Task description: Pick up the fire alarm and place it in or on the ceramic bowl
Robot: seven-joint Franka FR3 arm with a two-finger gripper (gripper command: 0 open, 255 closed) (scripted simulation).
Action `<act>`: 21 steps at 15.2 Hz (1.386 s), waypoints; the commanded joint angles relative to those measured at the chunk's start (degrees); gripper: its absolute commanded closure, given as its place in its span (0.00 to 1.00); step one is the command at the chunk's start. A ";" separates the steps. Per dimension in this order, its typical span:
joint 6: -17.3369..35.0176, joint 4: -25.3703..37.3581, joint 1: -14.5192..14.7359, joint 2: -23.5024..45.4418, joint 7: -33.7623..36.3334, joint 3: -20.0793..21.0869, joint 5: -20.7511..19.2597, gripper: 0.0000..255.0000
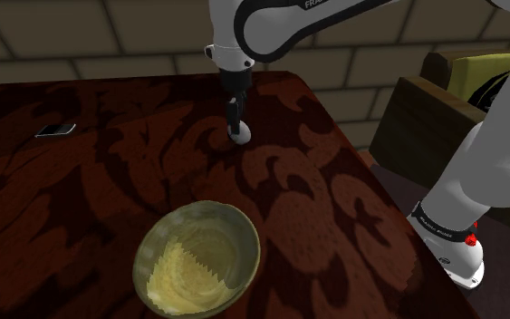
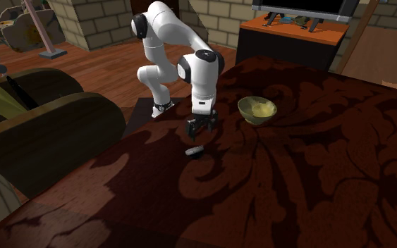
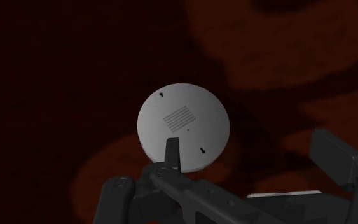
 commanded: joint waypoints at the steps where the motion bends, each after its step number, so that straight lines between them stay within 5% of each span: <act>1: 1.54 -1.49 -0.09 0.07 -1.01 -0.02 -0.12 0.00; 12: 4.08 -3.23 -0.07 0.96 -0.67 -0.09 -0.62 0.00; 13: 4.08 -3.23 -0.07 0.96 -0.67 -0.09 -0.62 1.00; 21: 4.08 -3.23 -0.07 0.96 -0.67 -0.09 -0.62 1.00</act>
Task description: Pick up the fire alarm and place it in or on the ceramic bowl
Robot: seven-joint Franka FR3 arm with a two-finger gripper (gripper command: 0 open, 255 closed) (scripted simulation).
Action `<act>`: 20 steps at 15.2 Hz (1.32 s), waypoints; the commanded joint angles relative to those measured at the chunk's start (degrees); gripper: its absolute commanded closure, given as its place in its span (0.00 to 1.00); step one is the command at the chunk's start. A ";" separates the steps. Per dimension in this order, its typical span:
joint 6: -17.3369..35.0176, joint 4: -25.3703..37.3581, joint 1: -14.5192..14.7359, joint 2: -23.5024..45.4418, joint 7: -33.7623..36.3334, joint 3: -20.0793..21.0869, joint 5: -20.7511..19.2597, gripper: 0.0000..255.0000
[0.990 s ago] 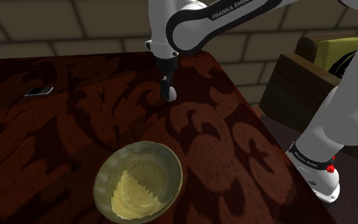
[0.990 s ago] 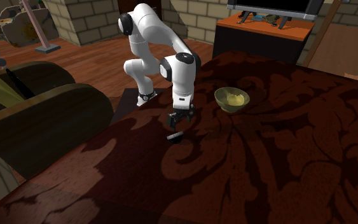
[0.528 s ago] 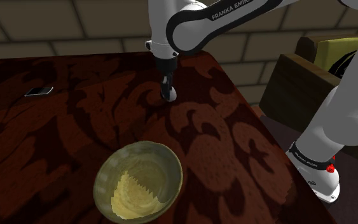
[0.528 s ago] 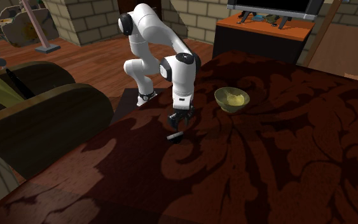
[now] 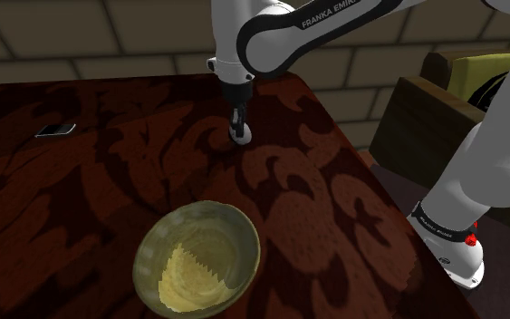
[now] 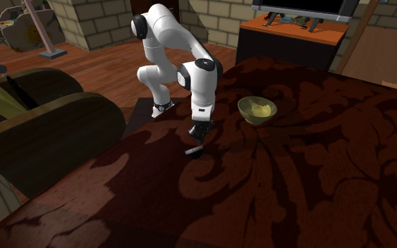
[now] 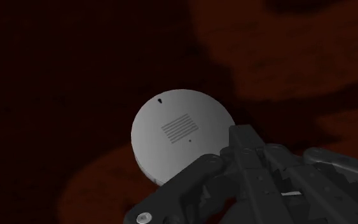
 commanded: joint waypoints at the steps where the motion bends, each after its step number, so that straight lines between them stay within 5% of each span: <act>1: 0.00 0.00 0.00 0.00 0.00 0.00 0.00 1.00; 2: 0.00 0.00 0.00 0.00 0.00 0.00 0.00 0.00; 5: 28.17 -22.46 -2.13 -13.65 -29.16 -2.65 4.67 0.00; 7: 43.42 -31.06 2.55 -16.36 -53.55 -9.70 15.07 0.00; 20: 48.73 -29.46 2.11 -9.39 -51.52 -9.21 12.16 0.00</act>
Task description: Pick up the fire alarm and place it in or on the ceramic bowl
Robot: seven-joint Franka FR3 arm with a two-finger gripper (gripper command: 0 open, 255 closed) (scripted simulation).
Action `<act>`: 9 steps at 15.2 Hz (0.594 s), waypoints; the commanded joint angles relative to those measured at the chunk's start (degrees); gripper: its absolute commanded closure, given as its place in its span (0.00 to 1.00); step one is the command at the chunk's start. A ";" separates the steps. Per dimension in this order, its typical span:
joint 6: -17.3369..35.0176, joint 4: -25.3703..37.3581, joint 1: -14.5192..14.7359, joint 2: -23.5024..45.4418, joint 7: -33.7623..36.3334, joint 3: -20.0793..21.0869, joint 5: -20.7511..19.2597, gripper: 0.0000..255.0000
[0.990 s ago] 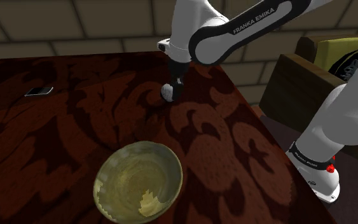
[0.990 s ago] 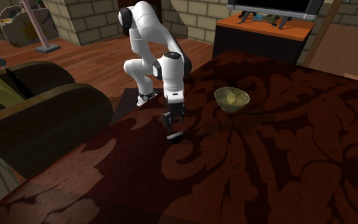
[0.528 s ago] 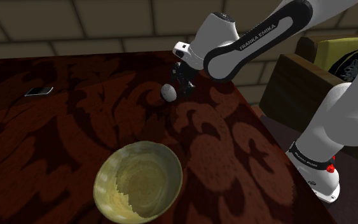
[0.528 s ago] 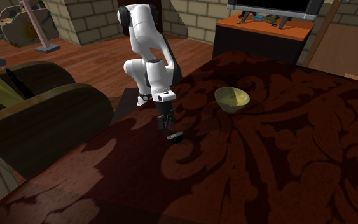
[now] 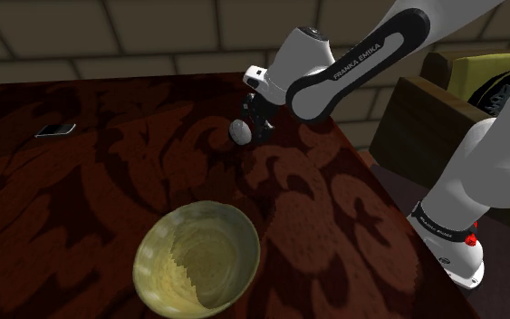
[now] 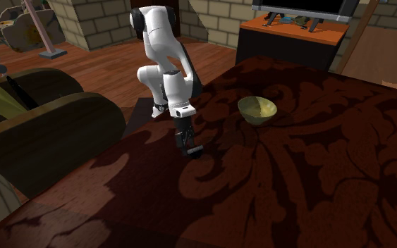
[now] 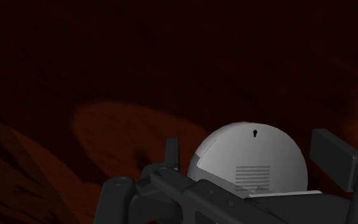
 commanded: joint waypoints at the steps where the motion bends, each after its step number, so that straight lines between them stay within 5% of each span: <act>1: 0.02 0.01 0.00 0.03 0.00 0.00 -0.01 0.00; 2: 0.01 0.01 0.00 0.01 0.00 0.00 -0.01 0.00; 3: 0.01 0.01 0.00 0.01 0.00 0.00 -0.01 1.00; 9: 0.02 -0.01 0.00 0.00 0.02 0.01 -0.01 1.00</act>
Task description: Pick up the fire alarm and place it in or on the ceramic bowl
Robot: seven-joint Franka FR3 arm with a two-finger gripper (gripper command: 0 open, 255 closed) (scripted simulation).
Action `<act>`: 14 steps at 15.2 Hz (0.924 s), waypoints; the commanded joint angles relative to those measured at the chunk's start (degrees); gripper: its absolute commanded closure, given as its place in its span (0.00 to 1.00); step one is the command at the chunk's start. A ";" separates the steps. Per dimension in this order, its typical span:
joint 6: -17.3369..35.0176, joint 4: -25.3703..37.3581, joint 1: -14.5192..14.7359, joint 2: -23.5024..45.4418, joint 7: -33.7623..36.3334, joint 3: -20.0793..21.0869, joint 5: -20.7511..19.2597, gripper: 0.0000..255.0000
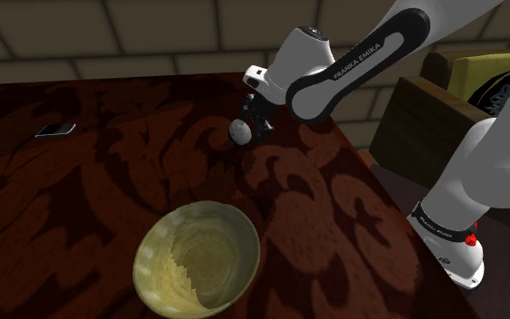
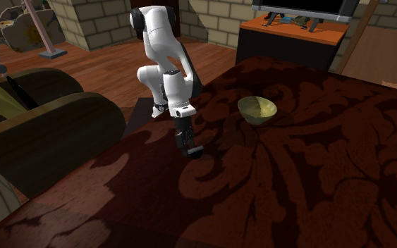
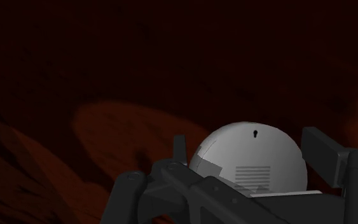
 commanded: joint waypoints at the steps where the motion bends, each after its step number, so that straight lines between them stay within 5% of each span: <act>1: -0.01 -0.03 0.02 0.03 0.00 0.03 0.00 1.00; 14: -9.16 3.52 0.17 -5.65 -0.54 -0.53 1.09 1.00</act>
